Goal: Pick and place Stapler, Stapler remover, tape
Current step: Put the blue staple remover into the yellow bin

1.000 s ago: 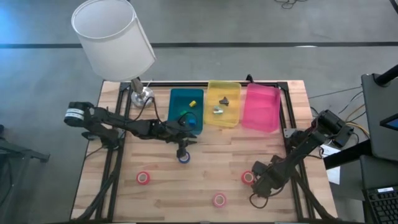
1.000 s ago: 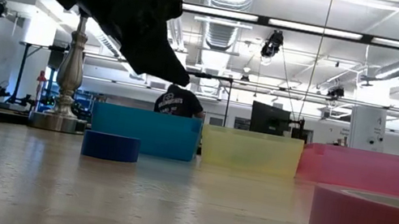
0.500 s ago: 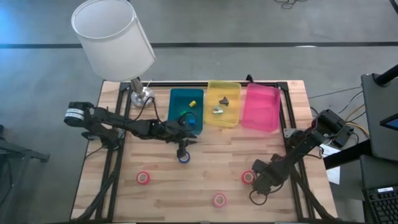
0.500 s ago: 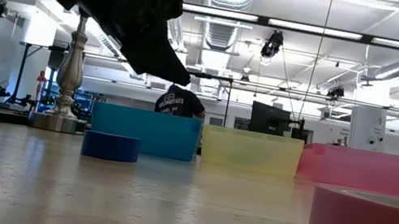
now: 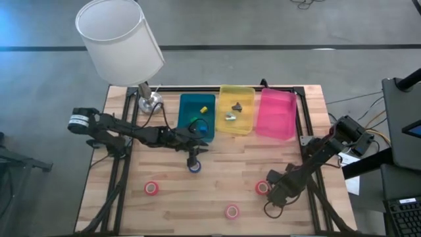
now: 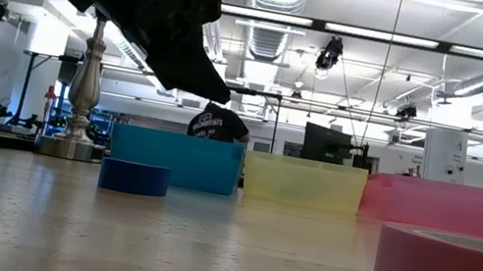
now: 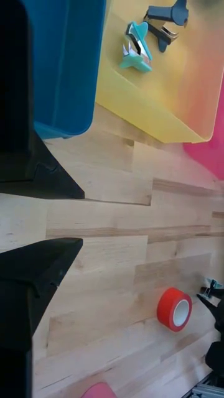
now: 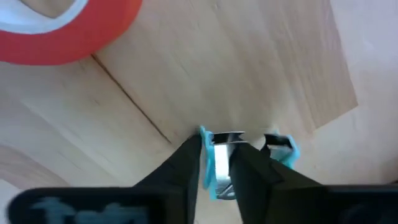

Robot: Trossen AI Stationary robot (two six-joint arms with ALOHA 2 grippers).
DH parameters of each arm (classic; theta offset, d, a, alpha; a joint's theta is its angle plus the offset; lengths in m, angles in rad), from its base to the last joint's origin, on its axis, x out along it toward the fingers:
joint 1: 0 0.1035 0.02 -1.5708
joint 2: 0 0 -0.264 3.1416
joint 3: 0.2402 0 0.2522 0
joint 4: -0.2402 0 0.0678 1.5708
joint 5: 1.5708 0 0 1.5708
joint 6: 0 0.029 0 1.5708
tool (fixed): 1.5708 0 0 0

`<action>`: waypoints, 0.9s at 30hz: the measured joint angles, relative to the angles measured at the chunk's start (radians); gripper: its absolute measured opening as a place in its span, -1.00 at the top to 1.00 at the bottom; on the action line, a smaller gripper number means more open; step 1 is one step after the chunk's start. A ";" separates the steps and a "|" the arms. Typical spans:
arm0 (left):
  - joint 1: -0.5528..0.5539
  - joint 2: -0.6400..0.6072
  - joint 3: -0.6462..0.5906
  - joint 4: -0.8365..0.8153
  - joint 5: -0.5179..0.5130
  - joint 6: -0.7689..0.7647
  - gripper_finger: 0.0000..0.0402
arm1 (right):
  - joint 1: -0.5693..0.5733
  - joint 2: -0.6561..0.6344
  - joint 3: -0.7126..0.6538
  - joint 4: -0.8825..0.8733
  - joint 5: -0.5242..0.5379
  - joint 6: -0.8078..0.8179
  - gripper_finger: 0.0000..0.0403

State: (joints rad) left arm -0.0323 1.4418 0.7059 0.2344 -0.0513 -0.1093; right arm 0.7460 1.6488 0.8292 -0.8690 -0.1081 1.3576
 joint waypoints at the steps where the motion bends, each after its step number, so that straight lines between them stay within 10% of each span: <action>1: 0.000 0.000 0.000 0.000 0.000 0.000 0.44 | 0.000 -0.002 0.000 0.001 0.000 -0.001 0.72; 14: 0.000 0.000 0.000 0.000 0.001 0.000 0.44 | -0.022 -0.057 0.067 -0.005 0.104 -0.060 0.74; 27: 0.000 0.000 0.000 0.003 0.001 0.007 0.44 | -0.259 -0.062 0.177 -0.002 0.344 -0.510 0.74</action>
State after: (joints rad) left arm -0.0323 1.4419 0.7059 0.2379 -0.0499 -0.1024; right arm 0.4867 1.5867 1.0062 -0.8712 0.2357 0.8478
